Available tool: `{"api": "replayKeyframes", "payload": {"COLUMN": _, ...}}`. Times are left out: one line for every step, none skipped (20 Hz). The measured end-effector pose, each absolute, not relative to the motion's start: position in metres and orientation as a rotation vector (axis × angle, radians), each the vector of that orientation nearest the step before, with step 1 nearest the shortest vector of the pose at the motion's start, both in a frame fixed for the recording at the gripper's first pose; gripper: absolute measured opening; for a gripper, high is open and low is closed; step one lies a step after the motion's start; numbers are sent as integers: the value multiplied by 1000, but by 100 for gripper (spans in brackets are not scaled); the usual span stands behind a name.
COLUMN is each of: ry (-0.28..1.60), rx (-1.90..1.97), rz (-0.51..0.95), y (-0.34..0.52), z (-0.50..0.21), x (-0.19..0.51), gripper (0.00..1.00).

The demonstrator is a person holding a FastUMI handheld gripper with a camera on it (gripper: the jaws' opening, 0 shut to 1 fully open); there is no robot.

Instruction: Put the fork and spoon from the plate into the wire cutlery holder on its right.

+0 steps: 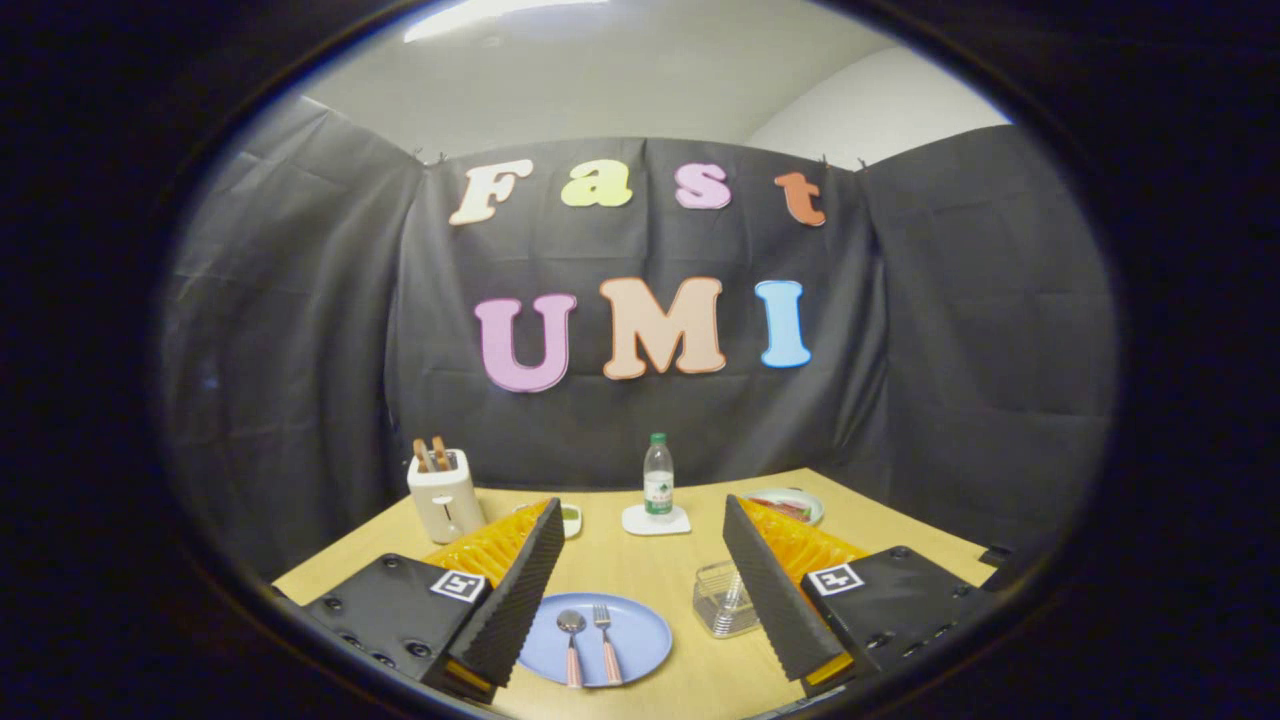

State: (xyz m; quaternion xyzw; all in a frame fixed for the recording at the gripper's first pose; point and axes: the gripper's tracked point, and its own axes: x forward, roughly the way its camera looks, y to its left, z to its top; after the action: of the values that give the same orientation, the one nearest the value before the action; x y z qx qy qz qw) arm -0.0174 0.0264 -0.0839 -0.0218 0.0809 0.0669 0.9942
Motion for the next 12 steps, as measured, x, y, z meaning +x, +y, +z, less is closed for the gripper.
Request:
{"api": "replayKeyframes", "payload": {"ry": 183, "rx": -43, "rz": 144, "y": 27, "z": -96, "x": -15, "gripper": 100}}
{"api": "replayKeyframes", "payload": {"ry": 205, "rx": -38, "rz": 153, "y": 28, "z": -108, "x": -13, "gripper": 100}}
{"api": "replayKeyframes", "payload": {"ry": 228, "rx": -32, "rz": 155, "y": 27, "z": -122, "x": -10, "gripper": 100}}
{"api": "replayKeyframes", "payload": {"ry": 253, "rx": -26, "rz": 156, "y": 26, "z": -137, "x": -8, "gripper": 100}}
{"api": "replayKeyframes", "payload": {"ry": 276, "rx": -22, "rz": 157, "y": 27, "z": -152, "x": -8, "gripper": 100}}
{"api": "replayKeyframes", "payload": {"ry": 299, "rx": -21, "rz": 157, "y": 28, "z": -166, "x": -8, "gripper": 100}}
{"api": "replayKeyframes", "payload": {"ry": 327, "rx": -21, "rz": 162, "y": 31, "z": -182, "x": -10, "gripper": 100}}
{"api": "replayKeyframes", "payload": {"ry": 357, "rx": -23, "rz": 167, "y": 34, "z": -200, "x": -13, "gripper": 100}}
{"api": "replayKeyframes", "payload": {"ry": 385, "rx": -28, "rz": 172, "y": 37, "z": -216, "x": -15, "gripper": 100}}
{"api": "replayKeyframes", "payload": {"ry": 414, "rx": -34, "rz": 179, "y": 39, "z": -231, "x": -18, "gripper": 100}}
{"api": "replayKeyframes", "payload": {"ry": 438, "rx": -40, "rz": 183, "y": 41, "z": -244, "x": -21, "gripper": 100}}
{"api": "replayKeyframes", "payload": {"ry": 460, "rx": -43, "rz": 185, "y": 43, "z": -256, "x": -24, "gripper": 100}}
